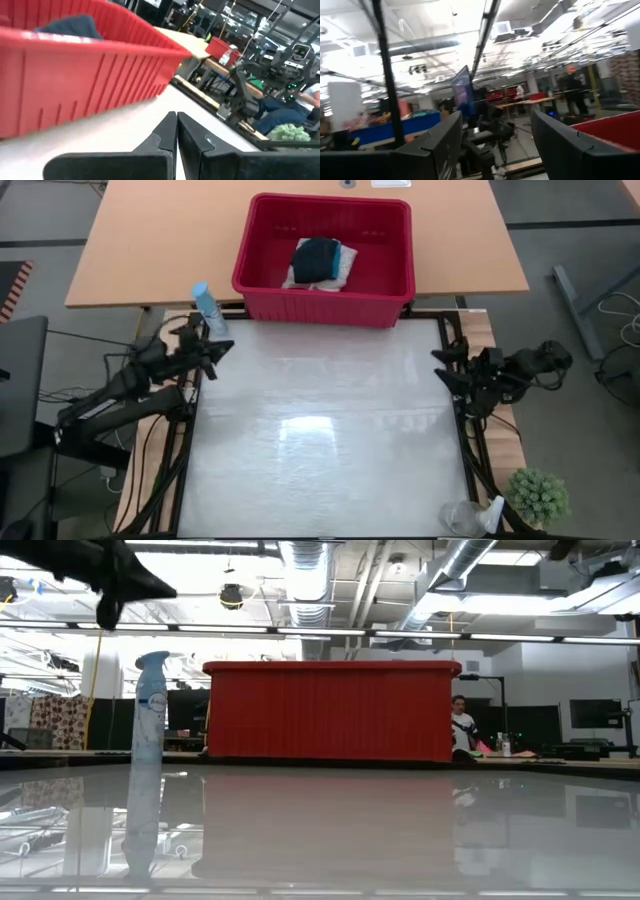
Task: Fold laundry
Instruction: Return to Home Position
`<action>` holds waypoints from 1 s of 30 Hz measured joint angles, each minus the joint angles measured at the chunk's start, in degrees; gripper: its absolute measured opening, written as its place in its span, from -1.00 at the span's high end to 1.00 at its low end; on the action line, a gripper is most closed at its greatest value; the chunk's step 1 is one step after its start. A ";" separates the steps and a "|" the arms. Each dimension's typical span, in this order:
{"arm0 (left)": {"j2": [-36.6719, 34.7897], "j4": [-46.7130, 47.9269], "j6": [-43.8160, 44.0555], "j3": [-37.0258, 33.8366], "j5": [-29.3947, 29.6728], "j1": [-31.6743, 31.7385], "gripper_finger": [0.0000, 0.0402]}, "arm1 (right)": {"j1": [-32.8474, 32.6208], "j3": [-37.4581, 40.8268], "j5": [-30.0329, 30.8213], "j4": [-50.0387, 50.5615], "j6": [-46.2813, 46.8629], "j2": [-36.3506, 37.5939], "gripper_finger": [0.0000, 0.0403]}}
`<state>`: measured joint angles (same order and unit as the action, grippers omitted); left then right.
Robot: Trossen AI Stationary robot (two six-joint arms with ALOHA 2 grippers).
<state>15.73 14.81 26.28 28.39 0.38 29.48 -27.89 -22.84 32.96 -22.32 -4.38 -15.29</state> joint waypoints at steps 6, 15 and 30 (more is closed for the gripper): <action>0.00 -9.08 2.11 -9.42 4.97 -4.99 1.00 | 0.69 7.80 -0.38 -3.81 0.33 1.84 -0.29; 0.00 -16.82 6.17 -18.31 14.55 -17.73 1.00 | 5.52 17.69 -4.02 -15.54 1.38 1.83 -0.29; 0.00 -14.44 22.99 -18.32 -0.20 -27.33 1.00 | 15.70 22.37 -11.38 -18.06 3.64 1.88 -0.29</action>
<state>15.73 0.38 49.27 10.07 0.17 2.15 -12.19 -0.47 21.58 -40.39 -0.75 -13.41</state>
